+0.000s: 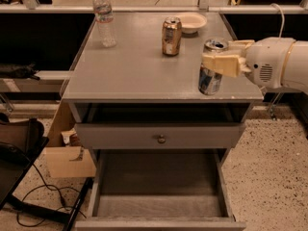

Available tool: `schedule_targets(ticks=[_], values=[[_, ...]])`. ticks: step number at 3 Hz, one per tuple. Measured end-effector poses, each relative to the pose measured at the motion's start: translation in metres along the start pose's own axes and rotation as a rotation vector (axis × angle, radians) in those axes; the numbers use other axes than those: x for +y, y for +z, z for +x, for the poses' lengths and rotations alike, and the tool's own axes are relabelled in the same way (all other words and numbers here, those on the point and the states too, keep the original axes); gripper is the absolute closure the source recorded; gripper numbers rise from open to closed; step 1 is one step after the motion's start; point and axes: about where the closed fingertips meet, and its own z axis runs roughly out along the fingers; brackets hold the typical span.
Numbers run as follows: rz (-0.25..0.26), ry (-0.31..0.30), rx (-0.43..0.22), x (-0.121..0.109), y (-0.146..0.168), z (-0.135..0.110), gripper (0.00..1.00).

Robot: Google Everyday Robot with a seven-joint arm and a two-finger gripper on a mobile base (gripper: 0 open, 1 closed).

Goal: Pick redbull can from middle drawer and place on counter

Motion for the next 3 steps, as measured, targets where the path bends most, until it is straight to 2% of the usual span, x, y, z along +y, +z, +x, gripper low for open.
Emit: schedule_targets(ticks=[1,2,3], values=[[0.119,0.035,-0.037,-0.049,0.003,0.01,1.0],[0.204,0.045,-0.074,-0.088,0.013,0.027,1.0],[0.257,0.023,-0.092,-0.115,0.029,0.037,1.0]])
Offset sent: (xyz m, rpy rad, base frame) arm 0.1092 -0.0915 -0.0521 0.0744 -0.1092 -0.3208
